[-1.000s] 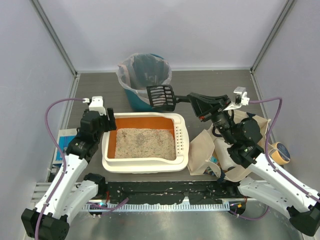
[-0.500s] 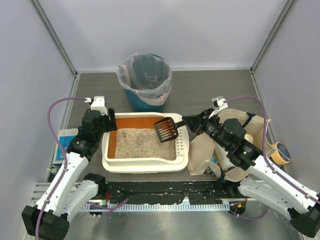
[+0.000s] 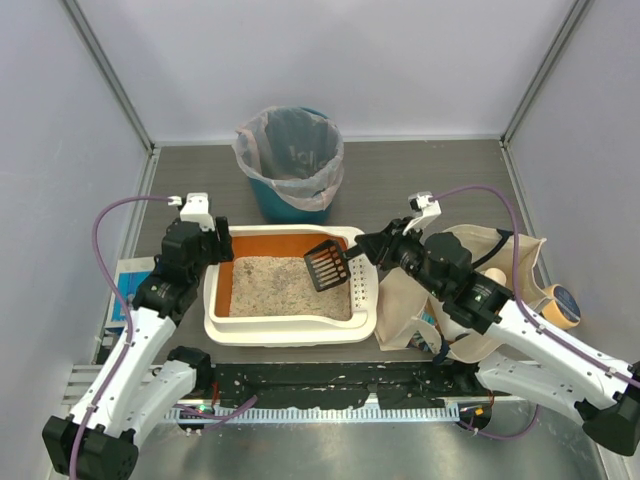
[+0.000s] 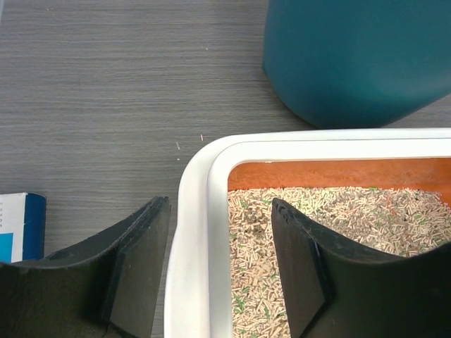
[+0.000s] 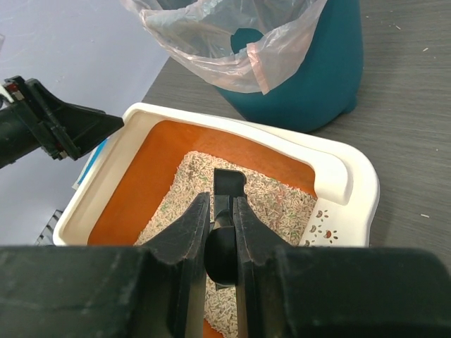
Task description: Clean the litter box
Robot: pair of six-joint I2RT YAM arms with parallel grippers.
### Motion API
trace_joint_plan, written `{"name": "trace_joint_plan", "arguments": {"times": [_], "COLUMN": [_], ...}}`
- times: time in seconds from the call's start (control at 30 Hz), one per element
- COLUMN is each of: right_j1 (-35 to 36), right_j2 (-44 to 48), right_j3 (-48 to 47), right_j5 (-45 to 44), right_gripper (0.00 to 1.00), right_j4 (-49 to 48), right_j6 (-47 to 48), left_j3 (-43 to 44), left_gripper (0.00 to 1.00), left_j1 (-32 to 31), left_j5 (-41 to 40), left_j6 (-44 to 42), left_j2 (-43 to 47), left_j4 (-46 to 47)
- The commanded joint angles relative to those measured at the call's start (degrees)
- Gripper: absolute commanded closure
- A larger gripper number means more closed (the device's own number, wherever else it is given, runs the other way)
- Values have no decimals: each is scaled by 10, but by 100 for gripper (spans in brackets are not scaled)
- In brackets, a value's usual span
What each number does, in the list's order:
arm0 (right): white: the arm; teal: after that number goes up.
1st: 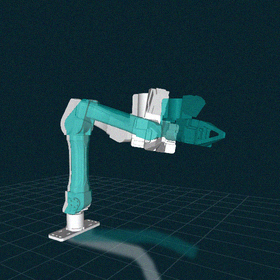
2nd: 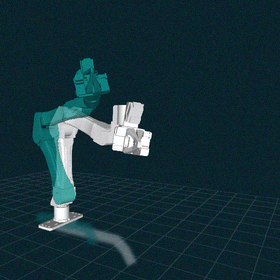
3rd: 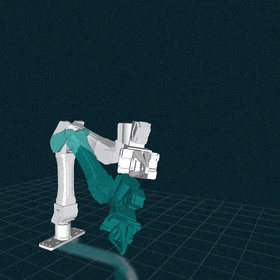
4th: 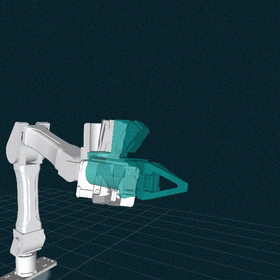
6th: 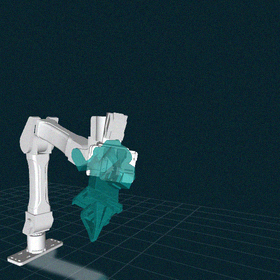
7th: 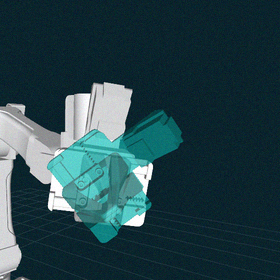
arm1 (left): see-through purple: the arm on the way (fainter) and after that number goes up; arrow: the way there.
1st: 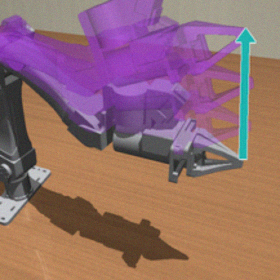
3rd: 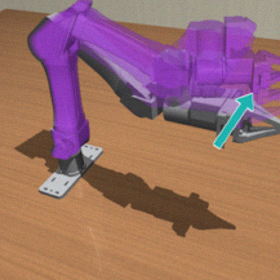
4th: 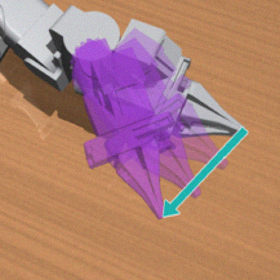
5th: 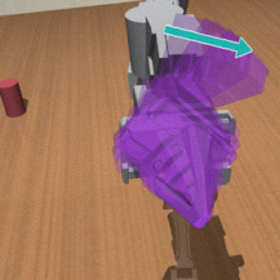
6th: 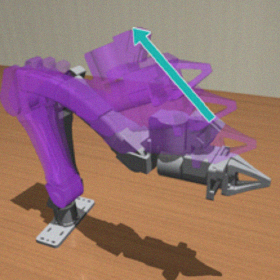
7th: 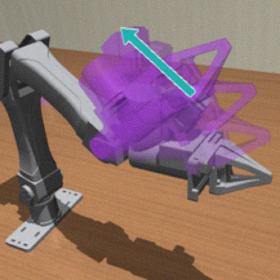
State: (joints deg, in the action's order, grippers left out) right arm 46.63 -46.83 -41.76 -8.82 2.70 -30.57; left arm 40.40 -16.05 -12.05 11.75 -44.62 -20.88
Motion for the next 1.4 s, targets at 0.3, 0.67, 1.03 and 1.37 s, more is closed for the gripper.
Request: {"name": "trace_joint_plan", "arguments": {"times": [0.3, 0.67, 1.03, 1.37], "right_j1": [33, 33, 34, 33], "right_j2": [-60, -218, -267, -312], "right_j3": [21, -163, -102, -61], "right_j5": [-155, -111, -149, -177], "right_gripper": [99, 99, 99, 99], "right_j4": [-81, 104, 17, -102], "right_j6": [-91, -102, -114, -121], "left_j3": [-16, 27, 35, 21], "left_gripper": [30, 31, 49, 68], "left_j1": [-4, -5, -4, -5], "left_j5": [-35, -64, -39, -19], "left_j6": [-18, 110, 182, 181], "left_j2": [46, -5, -34, -49], "left_j4": [54, -95, -178, -179]}}
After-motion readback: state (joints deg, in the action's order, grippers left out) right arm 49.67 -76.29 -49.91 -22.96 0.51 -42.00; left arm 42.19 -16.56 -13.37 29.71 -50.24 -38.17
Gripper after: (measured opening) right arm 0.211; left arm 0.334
